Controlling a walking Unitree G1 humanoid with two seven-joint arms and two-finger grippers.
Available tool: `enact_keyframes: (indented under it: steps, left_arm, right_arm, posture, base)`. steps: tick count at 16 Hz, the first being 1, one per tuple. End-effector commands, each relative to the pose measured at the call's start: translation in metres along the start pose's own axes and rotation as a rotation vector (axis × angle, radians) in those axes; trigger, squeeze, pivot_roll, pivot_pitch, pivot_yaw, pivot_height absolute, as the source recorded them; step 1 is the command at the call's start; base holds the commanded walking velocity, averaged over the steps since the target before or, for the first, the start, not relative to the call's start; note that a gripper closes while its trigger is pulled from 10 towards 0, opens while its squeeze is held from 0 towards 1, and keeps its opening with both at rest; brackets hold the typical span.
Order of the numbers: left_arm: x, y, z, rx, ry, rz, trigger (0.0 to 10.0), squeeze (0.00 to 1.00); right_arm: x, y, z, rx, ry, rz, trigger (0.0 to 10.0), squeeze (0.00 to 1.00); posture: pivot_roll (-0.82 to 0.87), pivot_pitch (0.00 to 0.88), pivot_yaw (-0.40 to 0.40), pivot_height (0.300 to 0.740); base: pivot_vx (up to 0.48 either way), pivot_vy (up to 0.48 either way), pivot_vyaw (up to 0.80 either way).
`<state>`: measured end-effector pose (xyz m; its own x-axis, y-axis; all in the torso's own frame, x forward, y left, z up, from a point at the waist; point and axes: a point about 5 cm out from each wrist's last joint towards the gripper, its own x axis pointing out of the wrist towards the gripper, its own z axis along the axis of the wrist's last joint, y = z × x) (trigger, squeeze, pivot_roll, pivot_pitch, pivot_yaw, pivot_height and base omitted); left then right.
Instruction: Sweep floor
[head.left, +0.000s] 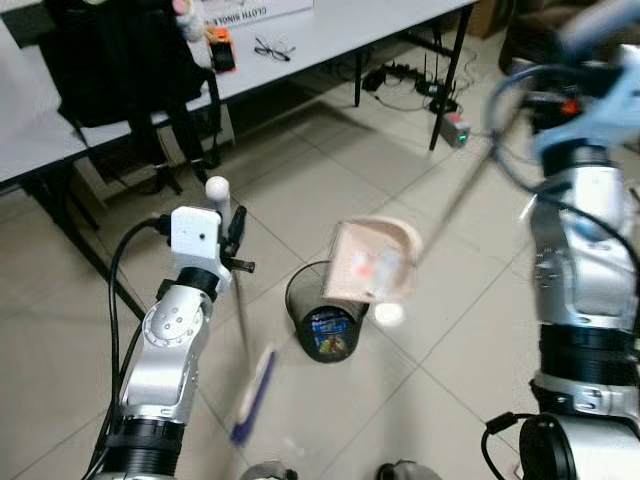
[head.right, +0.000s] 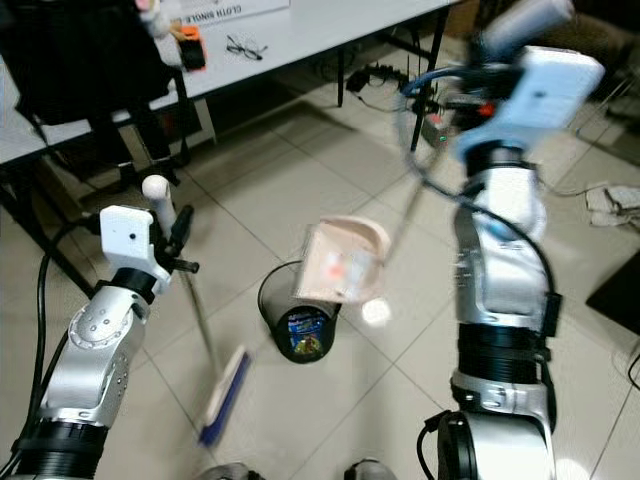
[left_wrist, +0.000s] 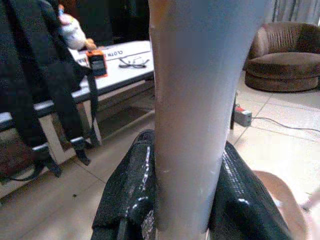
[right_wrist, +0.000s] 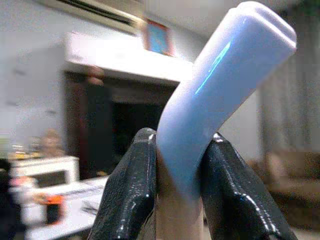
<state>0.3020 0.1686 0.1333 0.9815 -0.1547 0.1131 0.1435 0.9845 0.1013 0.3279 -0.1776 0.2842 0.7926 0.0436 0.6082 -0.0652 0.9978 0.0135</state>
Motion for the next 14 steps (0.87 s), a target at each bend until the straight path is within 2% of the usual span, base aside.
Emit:
enact_keyframes:
  steps: [1,4,6,12,13,14]
  left_arm:
    - [0.0,0.003,0.005,0.018,-0.026,0.008,10.0,0.0]
    - [0.0,-0.001,0.004,0.012,-0.025,0.0,10.0,0.0]
    - [0.001,-0.002,0.005,0.011,-0.029,-0.006,10.0,0.0]
    - [0.001,-0.002,0.005,0.011,-0.031,-0.012,10.0,0.0]
    - [0.001,-0.003,0.005,0.012,-0.031,-0.013,10.0,0.0]
    - [0.002,-0.003,0.004,0.014,-0.03,-0.017,10.0,0.0]
  right_arm:
    - [0.006,0.009,0.012,-0.041,-0.095,0.065,10.0,0.0]
    - [-0.003,0.037,0.002,-0.162,-0.156,0.249,10.0,0.0]
    - [-0.015,0.063,-0.004,-0.229,-0.207,0.408,10.0,0.0]
    - [-0.061,0.112,-0.027,-0.214,-0.22,0.665,10.0,0.0]
    - [-0.066,0.116,-0.029,-0.22,-0.22,0.694,10.0,0.0]
    - [-0.075,0.125,-0.033,-0.267,-0.231,0.783,10.0,0.0]
  posture:
    - [0.01,0.05,0.064,0.74]
    - [0.01,0.044,0.062,0.74]
    - [0.01,0.041,0.063,0.74]
    - [0.01,0.044,0.063,0.74]
    - [0.01,0.044,0.063,0.74]
    - [0.02,0.045,0.063,0.74]
  base:
    - [0.0,0.0,0.0]
    - [0.0,0.0,0.0]
    - [0.0,0.0,0.0]
    - [0.0,0.0,0.0]
    - [0.0,0.0,0.0]
    - [0.0,0.0,0.0]
